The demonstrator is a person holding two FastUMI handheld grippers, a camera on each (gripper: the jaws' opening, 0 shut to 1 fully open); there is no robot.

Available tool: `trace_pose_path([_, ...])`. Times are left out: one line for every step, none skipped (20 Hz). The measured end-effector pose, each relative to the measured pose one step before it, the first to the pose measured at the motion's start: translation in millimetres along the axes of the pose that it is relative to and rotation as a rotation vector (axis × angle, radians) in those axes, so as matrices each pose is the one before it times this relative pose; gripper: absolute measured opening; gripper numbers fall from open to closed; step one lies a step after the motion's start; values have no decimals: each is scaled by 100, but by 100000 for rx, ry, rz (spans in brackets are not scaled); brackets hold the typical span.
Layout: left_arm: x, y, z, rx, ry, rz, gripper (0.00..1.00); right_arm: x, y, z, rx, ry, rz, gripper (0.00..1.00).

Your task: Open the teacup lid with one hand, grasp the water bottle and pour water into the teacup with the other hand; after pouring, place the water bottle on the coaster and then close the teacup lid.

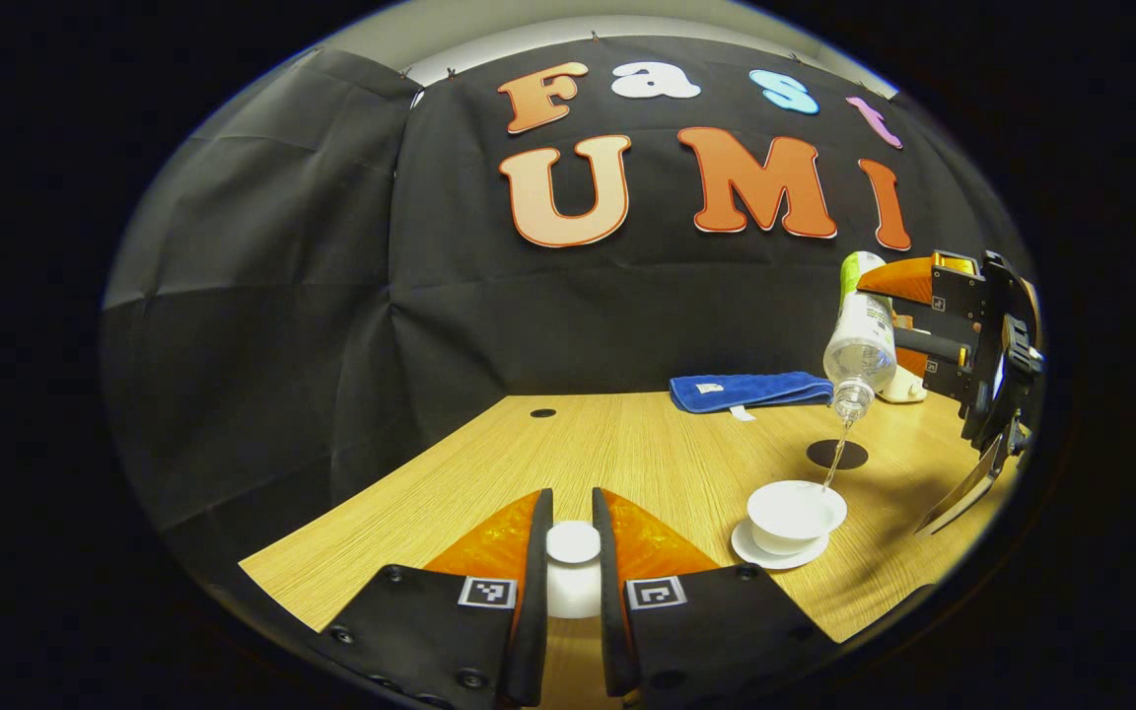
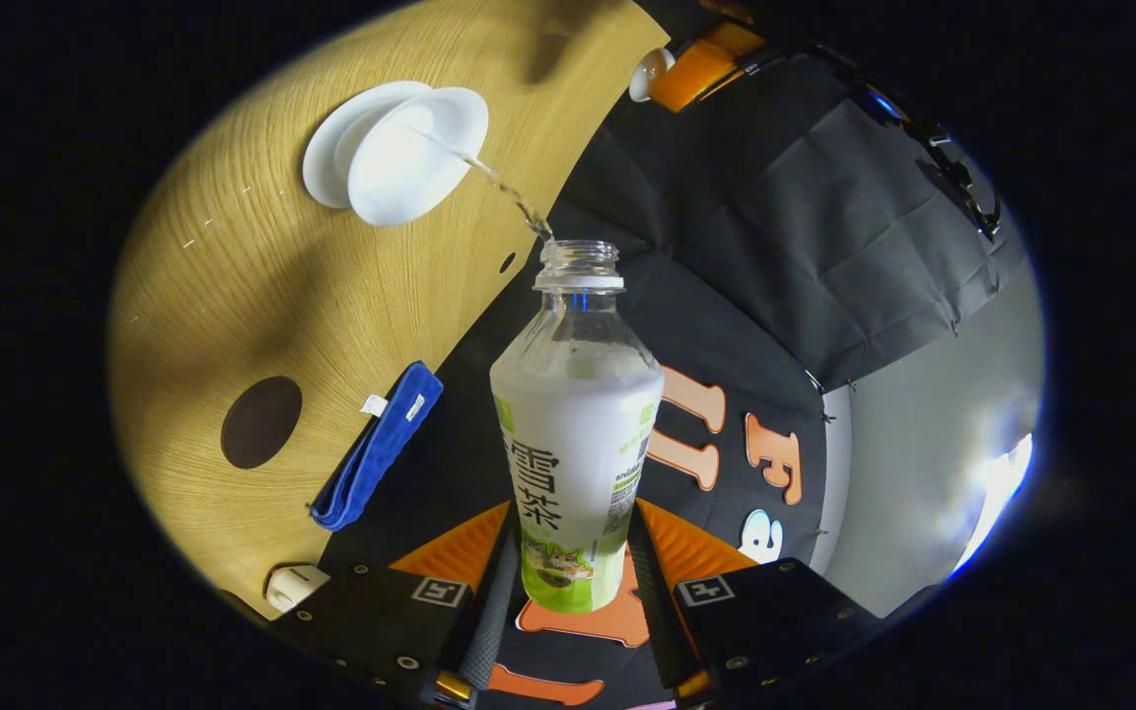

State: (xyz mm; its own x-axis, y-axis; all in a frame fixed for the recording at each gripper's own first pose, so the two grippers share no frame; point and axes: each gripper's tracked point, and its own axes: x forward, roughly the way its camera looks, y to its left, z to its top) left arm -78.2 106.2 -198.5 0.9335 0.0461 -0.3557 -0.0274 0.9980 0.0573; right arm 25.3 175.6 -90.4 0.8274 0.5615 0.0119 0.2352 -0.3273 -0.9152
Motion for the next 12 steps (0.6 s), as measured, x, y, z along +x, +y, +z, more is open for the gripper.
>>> trace_pose_path([-47, -68, 85, 113, -73, -257, 27, -35, -98, 59, -556, -224, -189, 63])
trace_pose_path([-51, 49, 182, 78, -285, 87, 27, 53, -101, 9, -680, -164, -475, 63])
trace_pose_path([-51, -46, 86, 180, -131, -171, 27, 24, -133, 29, -891, -87, -289, 62])
trace_pose_path([1, -9, -6, 113, -290, -3, 27, -22, -301, 96, -1025, -335, -923, 62])
trace_pose_path([-68, -62, 58, -4, 145, -320, 27, -106, -285, 90, -1049, -180, -884, 62])
trace_pose_path([-66, 14, 121, 71, -369, -157, 27, 33, -123, 59, -1234, -385, -707, 62])
trace_pose_path([-14, 14, 67, 140, 6, -116, 27, 93, -202, -54, -1428, -135, -727, 62])
trace_pose_path([-27, 24, 15, 107, -151, -41, 27, 261, -203, -8, -1214, -519, -569, 63])
trace_pose_path([-8, -15, 86, -73, -201, -160, 27, 45, -341, -14, -758, -122, -1152, 62])
trace_pose_path([-18, -48, -21, -40, -133, 37, 27, 177, 30, -193, 37, -48, -262, 62])
trace_pose_path([-7, 11, -19, 17, -36, -68, 27, 60, -17, -9, 404, 346, -507, 62])
trace_pose_path([38, -2, 39, -54, -56, 14, 27, -71, 174, 33, 888, 159, 362, 62])
